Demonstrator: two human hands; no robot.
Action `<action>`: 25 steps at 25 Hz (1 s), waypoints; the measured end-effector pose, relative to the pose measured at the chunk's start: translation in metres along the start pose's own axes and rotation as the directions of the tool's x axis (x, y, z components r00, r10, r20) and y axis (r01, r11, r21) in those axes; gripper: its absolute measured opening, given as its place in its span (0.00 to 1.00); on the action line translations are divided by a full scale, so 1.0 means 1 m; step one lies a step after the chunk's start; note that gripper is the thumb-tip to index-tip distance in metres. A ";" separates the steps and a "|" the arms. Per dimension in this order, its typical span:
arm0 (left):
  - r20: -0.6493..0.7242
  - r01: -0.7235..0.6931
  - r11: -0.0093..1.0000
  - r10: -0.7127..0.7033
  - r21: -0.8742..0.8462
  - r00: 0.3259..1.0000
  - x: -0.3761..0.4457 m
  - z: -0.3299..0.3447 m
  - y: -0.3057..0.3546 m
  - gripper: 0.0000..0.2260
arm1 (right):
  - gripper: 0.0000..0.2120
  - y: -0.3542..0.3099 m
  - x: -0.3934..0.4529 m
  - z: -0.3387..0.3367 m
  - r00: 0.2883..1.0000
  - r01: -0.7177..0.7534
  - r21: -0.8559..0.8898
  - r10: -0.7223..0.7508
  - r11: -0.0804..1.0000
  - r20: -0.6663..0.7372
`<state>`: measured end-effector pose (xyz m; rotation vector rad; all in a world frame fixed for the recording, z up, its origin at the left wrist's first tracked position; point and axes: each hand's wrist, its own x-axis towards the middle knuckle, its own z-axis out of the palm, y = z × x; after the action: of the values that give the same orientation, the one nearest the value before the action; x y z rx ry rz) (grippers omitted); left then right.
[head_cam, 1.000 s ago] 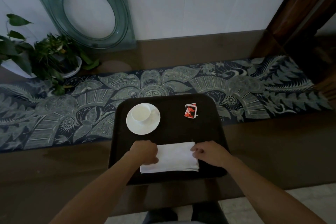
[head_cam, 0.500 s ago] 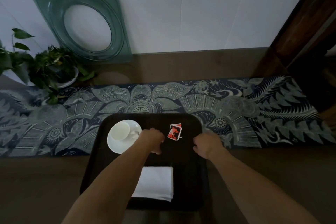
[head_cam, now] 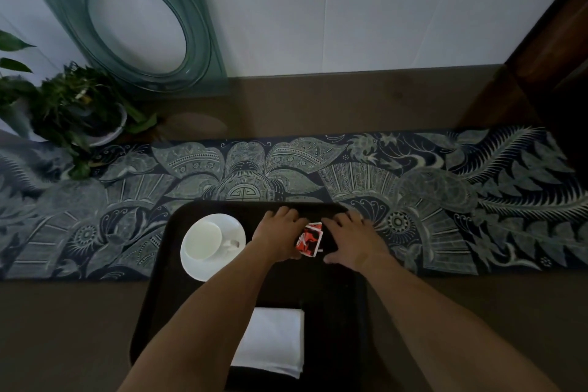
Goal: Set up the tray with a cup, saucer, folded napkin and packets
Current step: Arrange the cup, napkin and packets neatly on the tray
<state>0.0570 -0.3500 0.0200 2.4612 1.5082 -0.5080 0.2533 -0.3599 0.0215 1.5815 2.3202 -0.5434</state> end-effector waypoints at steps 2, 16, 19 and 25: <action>0.020 -0.013 1.000 0.013 -0.022 1.000 0.006 0.001 -0.001 0.40 | 0.45 -0.003 0.005 0.001 1.000 0.014 0.005 -0.014 1.000 -0.027; -0.114 -0.036 0.974 0.010 -0.226 0.993 0.011 0.024 -0.006 0.34 | 0.41 0.000 0.016 0.018 0.992 0.035 0.040 -0.030 0.999 -0.120; -0.109 -0.033 0.977 0.010 -0.210 0.994 0.012 0.024 -0.007 0.35 | 0.40 -0.002 0.016 0.017 0.992 0.019 0.063 -0.011 0.998 -0.126; -0.070 -0.053 0.981 0.041 -0.184 0.997 0.015 0.020 -0.010 0.36 | 0.35 -0.005 0.019 0.018 0.989 0.017 0.029 -0.013 0.999 -0.147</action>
<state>0.0510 -0.3403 -0.0046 2.3834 1.4463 -0.2664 0.2419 -0.3545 -0.0021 1.6710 2.4428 -0.4825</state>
